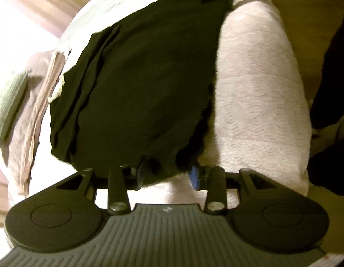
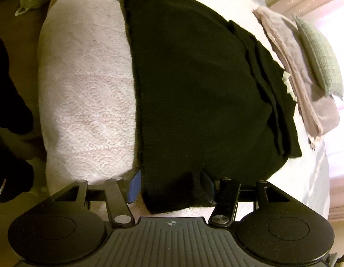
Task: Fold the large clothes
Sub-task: 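Move both open grippers to the hem of the folded sweater, then grasp the hem with both grippers and lift it toward the collar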
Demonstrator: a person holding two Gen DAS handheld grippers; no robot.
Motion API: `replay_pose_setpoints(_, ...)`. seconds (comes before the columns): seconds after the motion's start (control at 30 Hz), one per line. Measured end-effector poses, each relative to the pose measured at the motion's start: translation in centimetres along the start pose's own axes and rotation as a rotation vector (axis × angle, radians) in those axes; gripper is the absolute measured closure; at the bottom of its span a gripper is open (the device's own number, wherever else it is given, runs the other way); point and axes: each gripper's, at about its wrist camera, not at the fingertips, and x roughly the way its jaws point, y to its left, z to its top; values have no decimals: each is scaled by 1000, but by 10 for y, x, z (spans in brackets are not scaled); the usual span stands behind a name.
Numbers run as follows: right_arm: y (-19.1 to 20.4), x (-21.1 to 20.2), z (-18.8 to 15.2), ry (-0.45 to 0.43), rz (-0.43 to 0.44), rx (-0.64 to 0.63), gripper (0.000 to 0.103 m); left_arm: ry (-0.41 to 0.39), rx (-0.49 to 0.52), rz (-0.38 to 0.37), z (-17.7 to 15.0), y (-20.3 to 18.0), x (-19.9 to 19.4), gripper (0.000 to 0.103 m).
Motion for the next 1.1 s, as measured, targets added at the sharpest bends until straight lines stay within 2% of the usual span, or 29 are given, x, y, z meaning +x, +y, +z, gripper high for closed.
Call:
replay_pose_setpoints(0.13,-2,-1,0,-15,6,-28,54,-31,41,9,7,-3,9,68)
replay_pose_setpoints(0.2,-5,-1,-1,-17,14,-34,61,-39,45,-2,10,-1,12,70)
replay_pose_setpoints(0.27,-7,-4,-2,-27,7,-53,66,-43,40,-10,13,2,12,84)
replay_pose_setpoints(0.33,-7,-6,-4,-41,13,-63,72,-41,12,-29,15,7,10,93)
replay_pose_setpoints(0.37,-7,-7,-5,-53,10,-68,79,-37,-10,-42,16,11,9,96)
replay_pose_setpoints(0.4,-8,-8,-6,-62,7,-74,83,-19,-73,-75,17,18,9,96)
replay_pose_setpoints(0.47,-12,-13,-6,-75,5,-64,98,8,-204,-120,17,34,10,100)
replay_pose_setpoints(0.5,-16,-15,-6,-80,6,-45,100,8,-245,-137,18,42,8,100)
replay_pose_setpoints(0.63,-29,-32,-3,-72,52,53,103,-4,-334,-148,22,62,-2,101)
replay_pose_setpoints(0.8,-35,-56,3,-79,127,65,103,-17,-322,-152,26,73,-16,101)
replay_pose_setpoints(0.93,-52,-73,3,-76,150,90,103,-7,-306,-171,25,65,-28,102)
replay_pose_setpoints(1.1,-52,-97,5,-85,193,94,103,-11,-345,-168,26,65,-54,102)
